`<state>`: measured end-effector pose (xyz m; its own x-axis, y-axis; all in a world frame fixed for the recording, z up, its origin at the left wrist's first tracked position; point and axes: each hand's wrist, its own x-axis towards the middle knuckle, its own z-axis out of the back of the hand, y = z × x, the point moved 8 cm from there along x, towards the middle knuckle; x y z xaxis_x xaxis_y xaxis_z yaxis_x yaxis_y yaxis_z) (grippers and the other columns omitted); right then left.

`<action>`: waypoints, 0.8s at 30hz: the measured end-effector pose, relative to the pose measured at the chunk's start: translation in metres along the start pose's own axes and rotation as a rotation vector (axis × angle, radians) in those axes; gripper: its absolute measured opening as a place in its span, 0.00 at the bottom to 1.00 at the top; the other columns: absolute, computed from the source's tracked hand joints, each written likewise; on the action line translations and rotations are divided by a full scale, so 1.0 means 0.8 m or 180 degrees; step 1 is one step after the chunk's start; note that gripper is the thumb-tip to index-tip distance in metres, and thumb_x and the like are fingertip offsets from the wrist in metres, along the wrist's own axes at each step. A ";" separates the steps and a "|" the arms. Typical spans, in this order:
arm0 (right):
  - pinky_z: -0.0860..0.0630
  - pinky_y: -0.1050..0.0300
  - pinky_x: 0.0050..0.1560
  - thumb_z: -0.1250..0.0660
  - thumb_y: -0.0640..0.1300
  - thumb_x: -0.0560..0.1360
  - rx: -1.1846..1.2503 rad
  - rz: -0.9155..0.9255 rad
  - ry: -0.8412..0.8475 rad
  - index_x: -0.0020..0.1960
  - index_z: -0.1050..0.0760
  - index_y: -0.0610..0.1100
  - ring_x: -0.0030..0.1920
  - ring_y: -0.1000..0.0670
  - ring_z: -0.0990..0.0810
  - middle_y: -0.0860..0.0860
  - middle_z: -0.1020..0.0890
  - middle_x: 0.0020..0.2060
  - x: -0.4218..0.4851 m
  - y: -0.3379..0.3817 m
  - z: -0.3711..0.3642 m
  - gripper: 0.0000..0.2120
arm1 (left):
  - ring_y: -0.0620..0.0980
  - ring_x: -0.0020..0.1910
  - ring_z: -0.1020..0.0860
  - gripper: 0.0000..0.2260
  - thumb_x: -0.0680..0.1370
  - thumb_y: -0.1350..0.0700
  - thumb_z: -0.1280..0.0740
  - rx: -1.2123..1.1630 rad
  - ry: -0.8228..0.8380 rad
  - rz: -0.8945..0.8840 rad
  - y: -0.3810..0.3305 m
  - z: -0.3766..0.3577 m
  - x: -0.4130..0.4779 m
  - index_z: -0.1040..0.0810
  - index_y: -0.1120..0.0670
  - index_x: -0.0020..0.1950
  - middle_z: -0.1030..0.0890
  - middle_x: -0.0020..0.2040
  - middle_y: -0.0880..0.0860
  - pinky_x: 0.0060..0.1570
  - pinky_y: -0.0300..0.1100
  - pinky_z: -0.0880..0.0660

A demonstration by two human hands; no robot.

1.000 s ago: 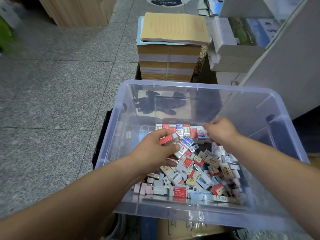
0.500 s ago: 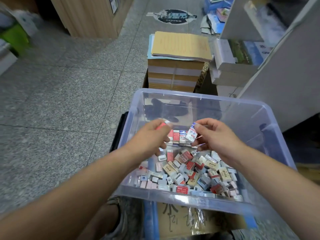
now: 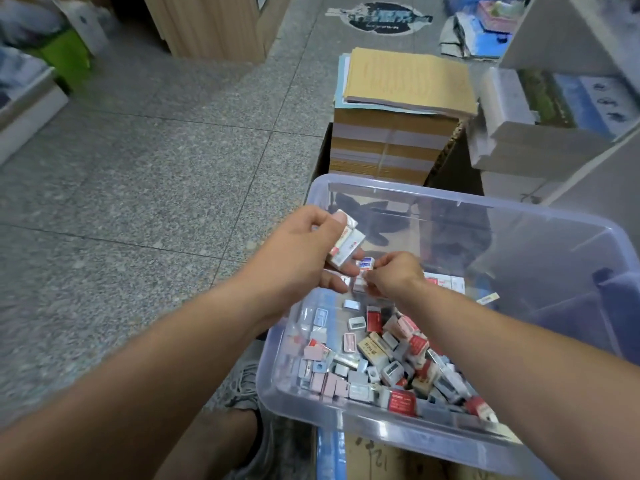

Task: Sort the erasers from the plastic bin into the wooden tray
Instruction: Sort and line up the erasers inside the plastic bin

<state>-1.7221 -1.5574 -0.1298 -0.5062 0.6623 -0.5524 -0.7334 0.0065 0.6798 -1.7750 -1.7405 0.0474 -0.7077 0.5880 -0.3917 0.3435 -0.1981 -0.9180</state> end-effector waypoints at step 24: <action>0.18 0.45 0.34 0.33 0.47 0.79 -0.0037 0.0447 0.0071 0.42 0.23 0.40 0.31 0.42 0.18 0.40 0.17 0.36 -0.016 0.019 0.009 0.12 | 0.56 0.46 0.14 0.07 0.81 0.69 0.37 -0.0048 0.0153 0.0228 0.008 -0.004 0.010 0.29 0.59 0.54 0.17 0.53 0.66 0.44 0.44 0.16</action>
<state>-1.7234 -1.5606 -0.1089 -0.6140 0.6393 -0.4629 -0.6598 -0.0939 0.7456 -1.7763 -1.7348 0.0386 -0.6507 0.6097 -0.4526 0.4018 -0.2293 -0.8865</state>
